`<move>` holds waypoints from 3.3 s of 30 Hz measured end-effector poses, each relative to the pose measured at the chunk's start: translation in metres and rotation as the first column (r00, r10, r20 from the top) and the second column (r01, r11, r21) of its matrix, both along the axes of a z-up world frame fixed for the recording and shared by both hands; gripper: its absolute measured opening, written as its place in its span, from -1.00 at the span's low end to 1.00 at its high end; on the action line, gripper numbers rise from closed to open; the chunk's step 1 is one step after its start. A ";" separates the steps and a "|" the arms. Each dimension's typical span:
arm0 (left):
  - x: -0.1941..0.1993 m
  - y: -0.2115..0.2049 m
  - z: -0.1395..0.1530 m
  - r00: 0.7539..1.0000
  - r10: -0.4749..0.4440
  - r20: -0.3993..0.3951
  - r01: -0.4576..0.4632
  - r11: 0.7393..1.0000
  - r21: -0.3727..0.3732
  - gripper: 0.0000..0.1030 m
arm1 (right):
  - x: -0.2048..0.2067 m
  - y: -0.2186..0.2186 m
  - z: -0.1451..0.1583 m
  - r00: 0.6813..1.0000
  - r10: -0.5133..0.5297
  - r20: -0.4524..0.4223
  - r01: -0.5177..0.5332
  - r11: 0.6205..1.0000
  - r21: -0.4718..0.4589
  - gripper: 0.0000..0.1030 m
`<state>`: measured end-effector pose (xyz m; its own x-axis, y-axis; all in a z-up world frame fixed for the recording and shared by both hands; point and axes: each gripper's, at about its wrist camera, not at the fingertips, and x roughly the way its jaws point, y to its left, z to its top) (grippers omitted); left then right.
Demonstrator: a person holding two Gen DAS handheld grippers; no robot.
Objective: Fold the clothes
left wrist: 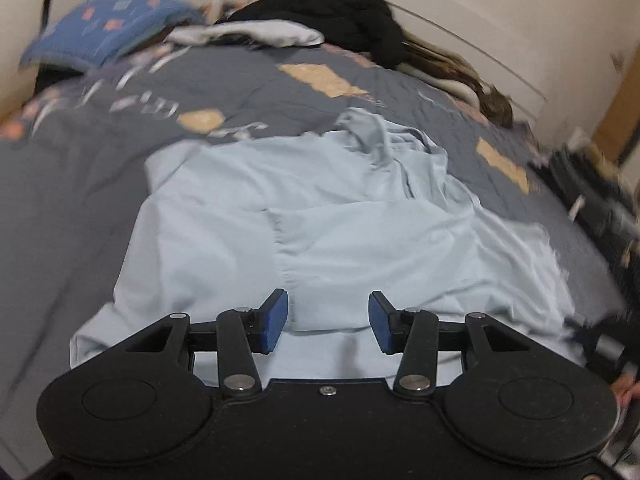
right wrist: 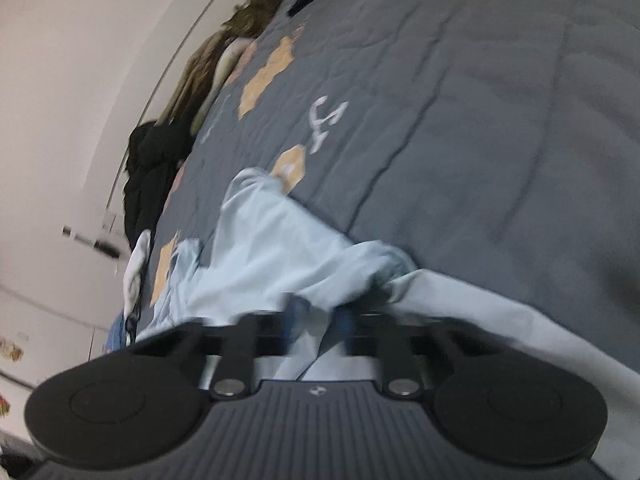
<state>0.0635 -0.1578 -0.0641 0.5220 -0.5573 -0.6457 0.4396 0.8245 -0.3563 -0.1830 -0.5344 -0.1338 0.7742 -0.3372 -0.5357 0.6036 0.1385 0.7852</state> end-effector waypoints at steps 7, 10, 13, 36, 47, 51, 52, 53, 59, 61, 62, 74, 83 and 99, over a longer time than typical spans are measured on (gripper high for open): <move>0.016 0.022 0.007 0.995 0.072 0.066 -0.078 0.993 0.094 -0.13 | -0.025 -0.012 0.015 0.990 -0.133 0.045 0.136 0.989 -0.064 -0.96; 0.020 0.024 0.006 0.996 0.068 0.056 -0.073 0.992 0.099 -0.13 | -0.026 -0.017 0.012 0.992 -0.124 0.033 0.125 0.991 -0.047 -0.96; 0.023 0.019 0.003 0.998 0.032 0.046 -0.037 0.993 0.110 -0.13 | -0.021 -0.018 0.007 0.994 -0.106 0.023 0.106 0.994 -0.016 -0.95; 0.047 0.045 0.018 0.994 0.100 0.042 -0.104 0.990 0.097 -0.86 | -0.013 -0.012 0.014 0.992 -0.048 -0.114 0.034 0.992 -0.123 -0.95; 0.053 0.052 0.025 0.992 0.107 0.065 -0.110 0.993 0.044 0.08 | -0.007 0.013 0.071 0.954 0.059 -0.294 -0.157 0.934 -0.322 -0.51; 0.055 0.045 0.011 0.995 0.090 0.044 -0.093 0.993 0.068 0.02 | -0.001 0.016 0.068 0.973 0.125 -0.193 -0.178 0.940 -0.290 -0.32; 0.055 0.043 0.008 0.995 0.087 0.044 -0.090 0.993 0.077 -0.03 | 0.003 0.018 0.067 0.971 0.141 -0.191 -0.193 0.939 -0.286 -0.31; 0.055 0.041 0.005 0.996 0.080 0.040 -0.084 0.993 0.081 -0.21 | 0.007 0.021 0.066 0.968 0.157 -0.194 -0.208 0.936 -0.283 -0.30; 0.047 0.033 0.004 0.997 0.031 0.065 -0.038 0.994 0.106 -0.96 | 0.024 0.039 0.066 0.951 0.255 -0.175 -0.296 0.913 -0.280 -0.26; 0.043 0.033 0.010 0.992 0.028 0.121 -0.042 0.993 0.109 -0.97 | 0.029 0.045 0.067 0.944 0.279 -0.175 -0.320 0.903 -0.287 -0.25; 0.040 0.033 0.014 0.986 0.033 0.165 -0.053 0.992 0.115 -0.97 | 0.031 0.048 0.067 0.942 0.285 -0.175 -0.326 0.901 -0.287 -0.25; 0.033 0.028 0.029 0.968 -0.009 0.252 -0.076 0.943 0.324 -0.14 | 0.041 0.064 0.065 0.920 0.351 -0.174 -0.387 0.883 -0.267 -0.24; 0.055 0.065 0.028 0.998 0.064 0.020 -0.061 0.992 -0.114 -0.11 | 0.043 0.065 0.060 0.919 0.347 -0.188 -0.387 0.885 -0.257 -0.23; 0.049 0.050 0.019 0.996 0.085 0.038 -0.085 0.996 0.004 -0.07 | 0.023 0.025 0.029 0.943 0.190 -0.274 -0.258 0.937 -0.237 -0.23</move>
<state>0.1129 -0.1073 -0.0452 0.5914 -0.5063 -0.6276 0.3808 0.8614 -0.3361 -0.1596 -0.5093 -0.1047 0.7032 -0.3258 -0.6320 0.6996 0.4754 0.5334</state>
